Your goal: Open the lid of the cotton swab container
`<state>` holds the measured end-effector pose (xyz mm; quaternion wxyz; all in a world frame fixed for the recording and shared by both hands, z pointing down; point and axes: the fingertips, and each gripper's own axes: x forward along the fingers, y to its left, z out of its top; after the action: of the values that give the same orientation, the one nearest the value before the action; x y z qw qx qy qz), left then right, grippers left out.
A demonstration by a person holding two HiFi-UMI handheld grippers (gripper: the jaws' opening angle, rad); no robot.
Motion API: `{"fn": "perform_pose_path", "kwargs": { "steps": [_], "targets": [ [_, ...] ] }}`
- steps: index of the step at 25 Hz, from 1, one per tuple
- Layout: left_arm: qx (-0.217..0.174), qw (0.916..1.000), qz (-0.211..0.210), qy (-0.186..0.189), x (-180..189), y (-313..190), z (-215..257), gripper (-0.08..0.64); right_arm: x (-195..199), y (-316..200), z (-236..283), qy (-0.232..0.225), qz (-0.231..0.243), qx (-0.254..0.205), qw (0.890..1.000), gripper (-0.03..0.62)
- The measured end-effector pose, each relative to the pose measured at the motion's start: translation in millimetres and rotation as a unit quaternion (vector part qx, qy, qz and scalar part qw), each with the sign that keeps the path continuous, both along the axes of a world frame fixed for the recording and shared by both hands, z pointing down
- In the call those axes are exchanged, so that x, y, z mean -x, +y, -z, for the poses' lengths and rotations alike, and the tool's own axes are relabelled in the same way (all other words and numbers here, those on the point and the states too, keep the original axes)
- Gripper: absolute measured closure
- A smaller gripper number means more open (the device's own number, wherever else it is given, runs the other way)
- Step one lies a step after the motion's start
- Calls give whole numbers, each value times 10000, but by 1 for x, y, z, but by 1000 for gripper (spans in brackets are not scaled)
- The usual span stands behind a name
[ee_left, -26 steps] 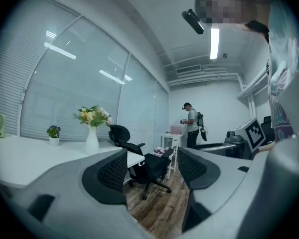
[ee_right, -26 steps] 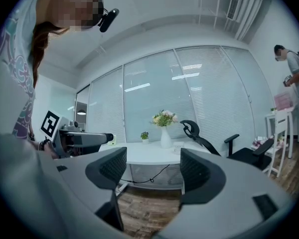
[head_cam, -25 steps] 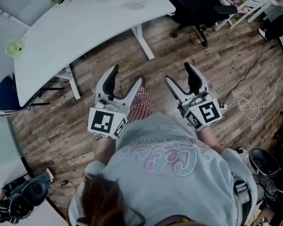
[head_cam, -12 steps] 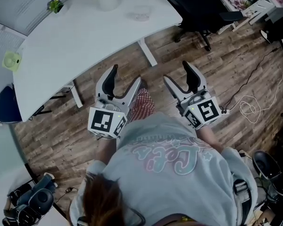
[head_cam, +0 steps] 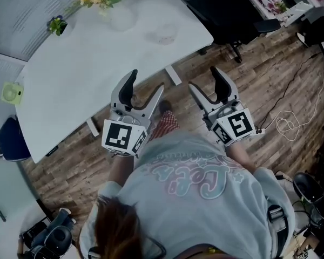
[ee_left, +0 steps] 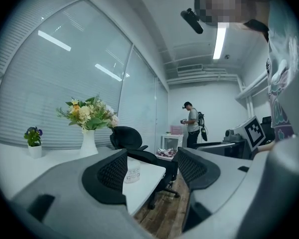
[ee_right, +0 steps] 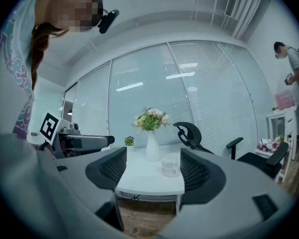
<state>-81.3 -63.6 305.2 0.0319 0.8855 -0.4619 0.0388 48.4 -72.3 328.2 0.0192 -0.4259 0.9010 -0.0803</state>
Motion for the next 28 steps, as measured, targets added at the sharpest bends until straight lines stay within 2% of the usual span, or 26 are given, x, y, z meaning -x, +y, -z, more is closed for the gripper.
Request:
{"fn": "perform_pose_path", "kwargs": {
  "steps": [10,15,28],
  "targets": [
    [104,9998,-187,6,16,-68,0,272,17,-66,2,33,-146,78,9999,271],
    [117,9991,-398,-107,17,-97,-2,272,26,-95,7,11,-208,9,9998,271],
    [94,9967,-798,-142,21,-154,-8,272,35,-149,4,53,-360,-30,9993,270]
  ]
}}
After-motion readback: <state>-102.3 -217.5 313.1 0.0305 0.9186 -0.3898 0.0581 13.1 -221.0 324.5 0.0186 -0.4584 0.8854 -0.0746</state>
